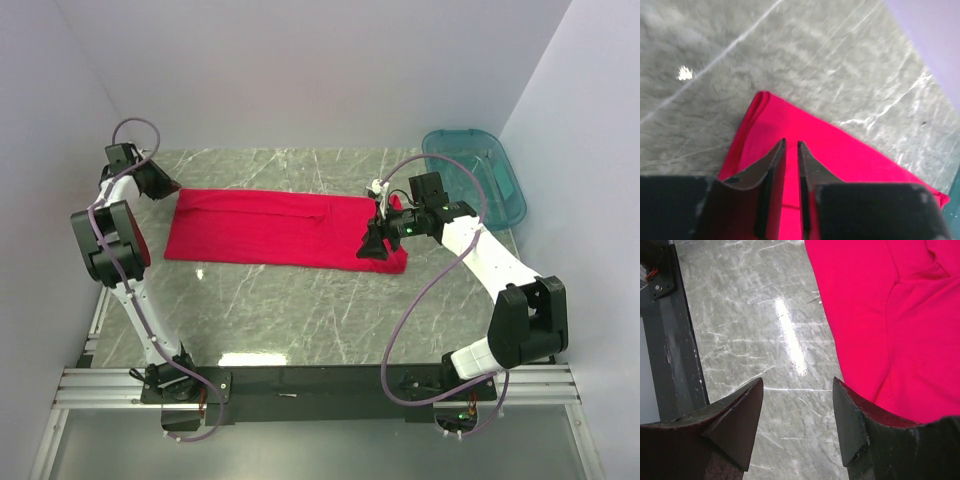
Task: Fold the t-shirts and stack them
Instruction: Fold the tshirt
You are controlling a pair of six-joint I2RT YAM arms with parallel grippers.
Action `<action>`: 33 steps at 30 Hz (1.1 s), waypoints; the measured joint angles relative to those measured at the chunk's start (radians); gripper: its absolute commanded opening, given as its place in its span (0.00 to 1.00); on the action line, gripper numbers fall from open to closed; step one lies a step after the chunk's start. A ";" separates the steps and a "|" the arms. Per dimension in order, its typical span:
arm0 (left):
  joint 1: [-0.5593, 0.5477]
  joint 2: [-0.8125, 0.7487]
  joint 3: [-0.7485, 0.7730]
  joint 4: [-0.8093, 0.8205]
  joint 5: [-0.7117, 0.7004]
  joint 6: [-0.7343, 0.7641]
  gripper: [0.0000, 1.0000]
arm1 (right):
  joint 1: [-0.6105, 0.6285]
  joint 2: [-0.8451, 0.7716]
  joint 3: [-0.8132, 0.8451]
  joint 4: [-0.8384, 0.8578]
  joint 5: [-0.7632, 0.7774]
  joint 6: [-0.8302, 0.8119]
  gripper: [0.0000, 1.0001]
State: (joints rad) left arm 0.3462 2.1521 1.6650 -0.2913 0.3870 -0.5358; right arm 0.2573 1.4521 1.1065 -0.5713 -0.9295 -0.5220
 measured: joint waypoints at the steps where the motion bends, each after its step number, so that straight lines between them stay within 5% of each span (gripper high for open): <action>1: -0.003 0.007 0.000 -0.006 -0.002 0.001 0.18 | 0.000 0.000 0.000 0.000 0.000 0.000 0.64; 15: -0.008 0.069 -0.040 -0.061 -0.047 0.018 0.10 | 0.000 0.000 0.001 -0.007 -0.003 0.000 0.64; 25: 0.017 -0.090 -0.275 -0.006 -0.124 0.015 0.10 | -0.006 0.000 0.001 -0.018 -0.010 -0.003 0.64; 33: 0.048 -0.180 -0.376 -0.008 -0.172 0.010 0.32 | -0.007 0.000 0.003 -0.024 -0.019 -0.007 0.64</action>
State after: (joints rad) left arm 0.3939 1.9720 1.2892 -0.2989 0.2150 -0.5262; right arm 0.2501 1.4517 1.1099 -0.5957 -0.9482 -0.5293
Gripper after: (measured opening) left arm 0.272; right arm 0.644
